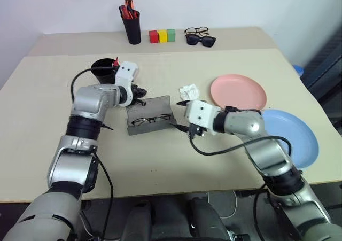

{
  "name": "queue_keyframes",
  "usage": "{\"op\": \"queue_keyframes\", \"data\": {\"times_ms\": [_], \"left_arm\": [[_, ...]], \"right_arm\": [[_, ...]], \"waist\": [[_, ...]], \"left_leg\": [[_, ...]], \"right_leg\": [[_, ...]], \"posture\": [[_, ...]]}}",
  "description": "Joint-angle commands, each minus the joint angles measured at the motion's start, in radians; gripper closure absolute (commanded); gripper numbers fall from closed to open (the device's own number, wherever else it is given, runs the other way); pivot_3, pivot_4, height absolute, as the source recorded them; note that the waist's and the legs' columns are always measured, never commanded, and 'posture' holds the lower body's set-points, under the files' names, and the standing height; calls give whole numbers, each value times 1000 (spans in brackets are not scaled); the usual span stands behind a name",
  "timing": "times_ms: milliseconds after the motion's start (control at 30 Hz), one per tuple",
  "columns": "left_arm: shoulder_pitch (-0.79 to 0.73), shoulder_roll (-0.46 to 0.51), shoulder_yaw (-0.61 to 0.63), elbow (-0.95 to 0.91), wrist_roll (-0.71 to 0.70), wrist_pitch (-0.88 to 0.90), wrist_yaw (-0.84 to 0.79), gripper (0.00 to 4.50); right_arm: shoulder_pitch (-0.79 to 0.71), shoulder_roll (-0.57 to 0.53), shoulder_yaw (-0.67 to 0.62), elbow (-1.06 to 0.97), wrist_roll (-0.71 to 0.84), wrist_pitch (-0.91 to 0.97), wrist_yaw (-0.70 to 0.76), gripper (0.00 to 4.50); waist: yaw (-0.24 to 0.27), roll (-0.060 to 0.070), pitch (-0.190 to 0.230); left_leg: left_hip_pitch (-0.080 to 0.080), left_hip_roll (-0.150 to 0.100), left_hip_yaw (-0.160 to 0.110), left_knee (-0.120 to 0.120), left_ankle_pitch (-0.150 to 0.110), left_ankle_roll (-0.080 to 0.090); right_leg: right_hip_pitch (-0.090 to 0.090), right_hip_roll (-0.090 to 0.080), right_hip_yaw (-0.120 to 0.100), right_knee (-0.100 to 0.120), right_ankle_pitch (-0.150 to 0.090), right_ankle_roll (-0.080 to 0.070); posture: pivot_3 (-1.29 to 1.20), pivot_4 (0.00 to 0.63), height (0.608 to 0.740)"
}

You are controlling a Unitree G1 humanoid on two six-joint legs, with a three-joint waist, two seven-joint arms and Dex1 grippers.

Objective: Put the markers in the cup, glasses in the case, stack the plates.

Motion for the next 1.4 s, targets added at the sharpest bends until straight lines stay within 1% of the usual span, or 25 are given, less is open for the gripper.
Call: {"op": "queue_keyframes", "data": {"times_ms": [33,167,300,467,500,633,700,800,867,967,1000,1033,1100,1133,1233,1267,1300,1400], "left_arm": [[-59,2,-7,73,25,-14,-34,4274],[-66,12,-30,70,22,19,-113,4274],[-18,49,-60,-56,21,44,-178,4274],[123,130,-84,-380,-21,144,-230,4274],[157,149,-76,-453,-33,171,-229,4274],[255,192,-43,-651,-75,238,-216,4274],[318,207,-19,-746,-99,216,-222,4274],[484,307,-49,-912,-111,152,-275,4274],[559,331,-44,-964,-106,73,-281,4274],[638,294,10,-1006,-97,-189,-300,4274],[655,282,24,-1012,-97,-250,-303,4274],[666,274,31,-1013,-98,-289,-305,4274],[687,219,64,-1011,-111,-378,-276,4274],[694,206,67,-1012,-118,-403,-279,4274],[708,195,55,-1017,-127,-449,-305,4313],[710,193,48,-1018,-132,-453,-311,4313],[711,191,41,-1020,-135,-459,-316,4313],[711,186,23,-1021,-136,-468,-322,4313]], "right_arm": [[38,-24,-76,-86,50,35,-15,1175],[53,-37,-113,-95,72,78,-40,1175],[46,-63,-110,-60,52,58,-62,1175],[10,-68,-104,0,49,41,-89,1175],[-3,-71,-101,29,37,38,-101,1175],[-34,-89,-100,118,-1,38,-139,1175],[-47,-110,-96,166,-33,47,-156,1175],[-54,-144,-95,253,-84,116,-192,1175],[-53,-148,-94,275,-94,141,-205,1175],[-50,-142,-93,307,-109,157,-229,1175],[-49,-141,-89,321,-117,155,-240,1175],[-48,-141,-87,331,-123,153,-246,1175],[-42,-132,-84,366,-130,151,-264,1175],[-42,-123,-86,384,-129,149,-275,1175],[-46,-110,-84,431,-142,135,-309,1986],[-48,-105,-87,442,-142,130,-317,2426],[-50,-101,-87,450,-145,121,-326,2986],[-53,-92,-84,455,-149,98,-336,4470]], "waist": [[2,0,0],[4,0,0],[4,0,0],[2,0,0],[2,0,0],[5,0,0],[10,0,0],[9,0,0],[9,1,0],[11,1,0],[12,1,-1],[16,1,0],[26,1,0],[29,1,0],[30,1,0],[30,1,0],[30,1,0],[30,1,0]], "left_leg": [[0,0,0,0,0,0],[0,0,0,0,0,0],[0,0,0,0,0,0],[0,1,0,0,0,0],[0,1,0,0,0,-1],[0,1,0,0,0,-1],[0,1,0,0,0,-1],[0,1,1,0,0,-1],[1,1,1,-1,0,-1],[1,1,2,-1,0,-1],[1,1,2,-1,0,-1],[1,1,2,0,0,-1],[1,1,2,0,0,-1],[1,1,3,0,0,-1],[1,1,3,0,0,0],[1,1,3,0,0,0],[1,1,3,0,0,0],[1,1,3,0,0,0]], "right_leg": [[0,0,0,0,0,0],[0,0,0,0,0,0],[0,-1,0,0,0,0],[0,0,1,0,0,0],[0,0,1,0,0,0],[0,-1,1,0,0,0],[1,-1,1,0,0,0],[1,-2,2,-1,0,0],[1,-2,2,-1,0,0],[1,-2,2,-1,0,-1],[1,-2,2,-1,0,-1],[1,-2,2,-1,0,-1],[1,-2,2,-1,0,-1],[1,-2,2,-1,0,-1],[2,-2,2,-2,0,0],[2,-2,2,-2,0,0],[2,-2,2,-2,0,0],[2,-2,2,-2,0,0]], "posture": [[0,150,740],[0,150,740],[0,150,740],[0,150,740],[0,150,740],[0,150,740],[0,150,740],[0,150,740],[0,150,740],[0,150,740],[0,150,740],[0,150,740],[0,150,740],[0,150,740],[0,150,740],[0,150,740],[0,150,740],[0,150,740]]}}
